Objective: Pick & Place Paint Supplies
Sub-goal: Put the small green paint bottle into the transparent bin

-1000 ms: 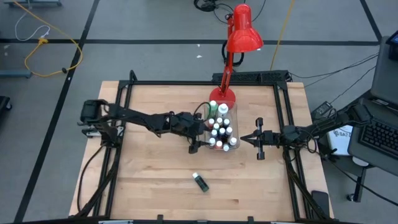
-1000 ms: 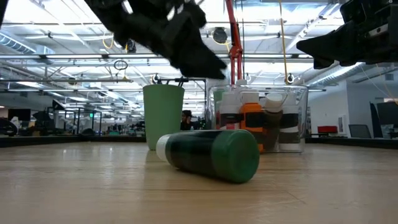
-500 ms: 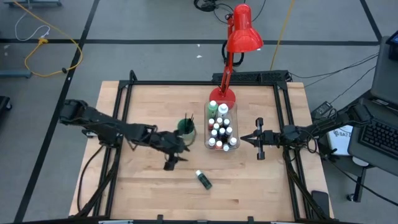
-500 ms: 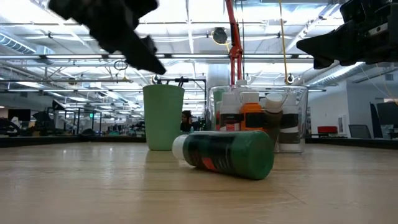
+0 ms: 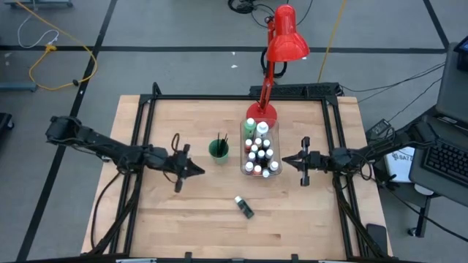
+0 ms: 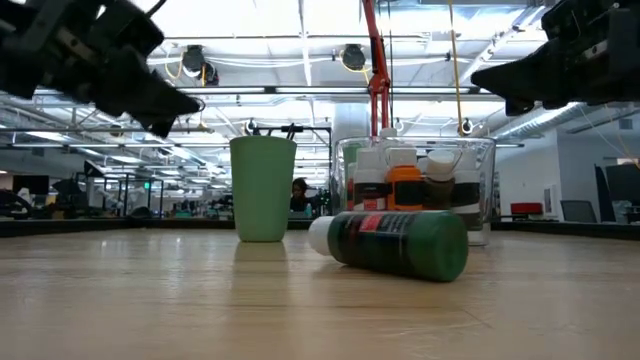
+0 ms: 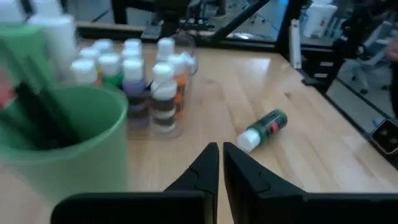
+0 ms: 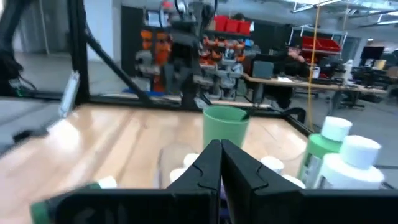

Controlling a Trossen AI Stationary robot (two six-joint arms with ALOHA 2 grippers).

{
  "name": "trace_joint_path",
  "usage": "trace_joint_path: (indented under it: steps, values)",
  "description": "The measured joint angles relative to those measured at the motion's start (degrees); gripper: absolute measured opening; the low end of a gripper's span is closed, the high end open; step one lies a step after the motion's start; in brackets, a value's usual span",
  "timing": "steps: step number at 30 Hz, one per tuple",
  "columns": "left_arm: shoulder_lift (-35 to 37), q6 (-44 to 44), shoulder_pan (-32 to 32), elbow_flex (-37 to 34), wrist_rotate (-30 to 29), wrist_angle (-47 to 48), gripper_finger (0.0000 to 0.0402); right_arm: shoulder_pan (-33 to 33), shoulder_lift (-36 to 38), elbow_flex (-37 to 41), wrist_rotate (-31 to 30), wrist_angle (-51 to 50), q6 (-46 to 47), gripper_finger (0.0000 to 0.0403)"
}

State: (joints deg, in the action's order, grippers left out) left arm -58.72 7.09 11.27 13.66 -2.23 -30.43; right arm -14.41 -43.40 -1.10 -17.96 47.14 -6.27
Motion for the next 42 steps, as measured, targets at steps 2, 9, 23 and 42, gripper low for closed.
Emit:
trace_joint_path:
  steps: [2, 9, 23, 42]
  values:
    - [0.73, 1.11, 0.0, -1.86, -0.43, -1.03, 0.0023, -1.35, -1.3, -1.68, 0.11, 0.1, 1.3, 0.0004]
    - [0.94, 1.21, 0.11, -3.07, 0.3, -2.48, 0.0024, -13.34, -18.77, -20.72, -7.02, -13.73, 0.76, 0.0001]
    - [0.99, -2.4, 3.61, -3.07, 0.8, -1.96, 0.0024, -28.43, -54.75, -68.71, -20.92, -63.27, 27.86, 0.0]
    - [0.99, -4.62, 3.61, -3.07, 5.63, 3.62, 0.0024, -19.88, -64.67, -85.95, 2.85, -93.25, 61.06, 0.0099]
